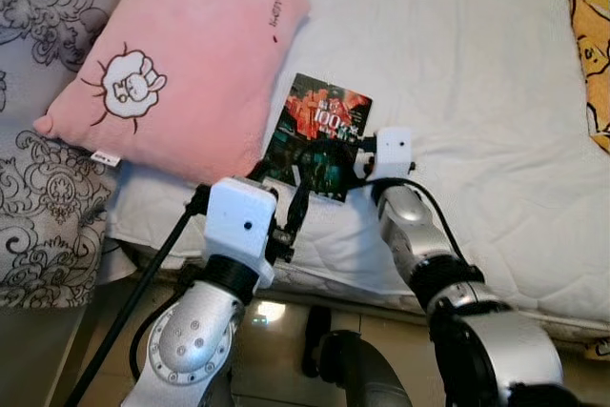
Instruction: Clean up the room
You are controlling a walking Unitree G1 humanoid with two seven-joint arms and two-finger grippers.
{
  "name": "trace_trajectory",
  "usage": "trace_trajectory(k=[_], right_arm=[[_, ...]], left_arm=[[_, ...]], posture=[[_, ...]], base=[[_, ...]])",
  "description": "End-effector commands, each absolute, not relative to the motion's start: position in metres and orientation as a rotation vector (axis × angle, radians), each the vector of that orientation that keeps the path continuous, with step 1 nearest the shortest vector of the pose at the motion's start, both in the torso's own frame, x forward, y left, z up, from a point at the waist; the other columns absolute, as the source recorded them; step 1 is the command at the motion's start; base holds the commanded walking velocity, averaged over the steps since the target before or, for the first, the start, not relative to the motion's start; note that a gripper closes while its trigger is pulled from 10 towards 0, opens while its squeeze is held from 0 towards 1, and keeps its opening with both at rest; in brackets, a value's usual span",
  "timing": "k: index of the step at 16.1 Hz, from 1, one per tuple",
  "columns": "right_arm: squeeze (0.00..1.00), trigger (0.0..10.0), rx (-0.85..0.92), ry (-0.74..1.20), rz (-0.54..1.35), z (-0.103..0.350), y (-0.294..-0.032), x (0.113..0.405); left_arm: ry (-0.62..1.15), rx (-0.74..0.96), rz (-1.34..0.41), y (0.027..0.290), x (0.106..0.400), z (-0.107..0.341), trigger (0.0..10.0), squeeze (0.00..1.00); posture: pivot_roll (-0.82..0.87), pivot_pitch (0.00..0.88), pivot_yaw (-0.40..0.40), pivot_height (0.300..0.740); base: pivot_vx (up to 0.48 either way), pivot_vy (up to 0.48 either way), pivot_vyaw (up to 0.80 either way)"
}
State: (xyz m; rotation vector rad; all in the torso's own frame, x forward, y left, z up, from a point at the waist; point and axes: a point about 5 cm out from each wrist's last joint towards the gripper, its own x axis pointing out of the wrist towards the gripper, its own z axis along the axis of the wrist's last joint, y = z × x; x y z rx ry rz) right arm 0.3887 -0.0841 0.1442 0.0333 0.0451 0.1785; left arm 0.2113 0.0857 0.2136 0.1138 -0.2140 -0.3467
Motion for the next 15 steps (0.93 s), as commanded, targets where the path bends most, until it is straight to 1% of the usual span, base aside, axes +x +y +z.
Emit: trace_trajectory(k=[1, 4, 7, 9, 11, 12, 13, 15], right_arm=[[0.00, 10.0, 0.039, 0.102, 0.231, 0.130, -0.074, 0.383], [0.00, 10.0, 0.026, 0.065, 0.318, 0.139, -0.056, 0.383], [0.00, 10.0, -0.003, 0.057, 0.328, 0.140, -0.055, 0.383], [0.00, 10.0, -0.152, 0.015, 0.261, 0.143, -0.070, 0.387], [0.00, 10.0, -0.221, -0.024, 0.198, 0.149, -0.083, 0.391], [0.00, 10.0, -0.216, -0.042, 0.171, 0.153, -0.089, 0.393], [0.00, 10.0, -0.202, -0.081, 0.093, 0.158, -0.099, 0.394], [0.00, 10.0, -0.157, -0.058, 0.025, 0.155, -0.110, 0.395]], left_arm=[[-0.214, 0.110, -0.354, 0.083, 0.206, 0.214, 10.0, 0.00], [-0.212, 0.114, -0.360, 0.082, 0.208, 0.213, 10.0, 0.00], [-0.208, 0.113, -0.368, 0.080, 0.209, 0.212, 10.0, 0.00], [-0.205, 0.111, -0.369, 0.080, 0.210, 0.212, 10.0, 0.00], [-0.206, 0.107, -0.369, 0.079, 0.210, 0.212, 10.0, 0.00], [-0.207, 0.105, -0.368, 0.078, 0.210, 0.212, 10.0, 0.00], [-0.208, 0.101, -0.366, 0.078, 0.210, 0.212, 10.0, 0.00], [-0.211, 0.097, -0.366, 0.077, 0.210, 0.212, 10.0, 0.00]], posture=[[0.53, 0.442, -0.130, 0.740], [0.51, 0.438, -0.135, 0.740], [0.50, 0.439, -0.135, 0.740], [0.50, 0.440, -0.135, 0.740], [0.49, 0.439, -0.141, 0.740], [0.49, 0.439, -0.141, 0.740], [0.48, 0.438, -0.147, 0.740], [0.48, 0.446, -0.149, 0.740]], base=[[0.000, 0.000, 0.00], [0.000, 0.000, 0.00], [0.000, 0.000, 0.00], [0.000, 0.000, 0.00], [0.000, 0.000, 0.00], [0.000, 0.000, 0.00], [0.000, 0.000, 0.00], [0.000, 0.000, 0.00]])
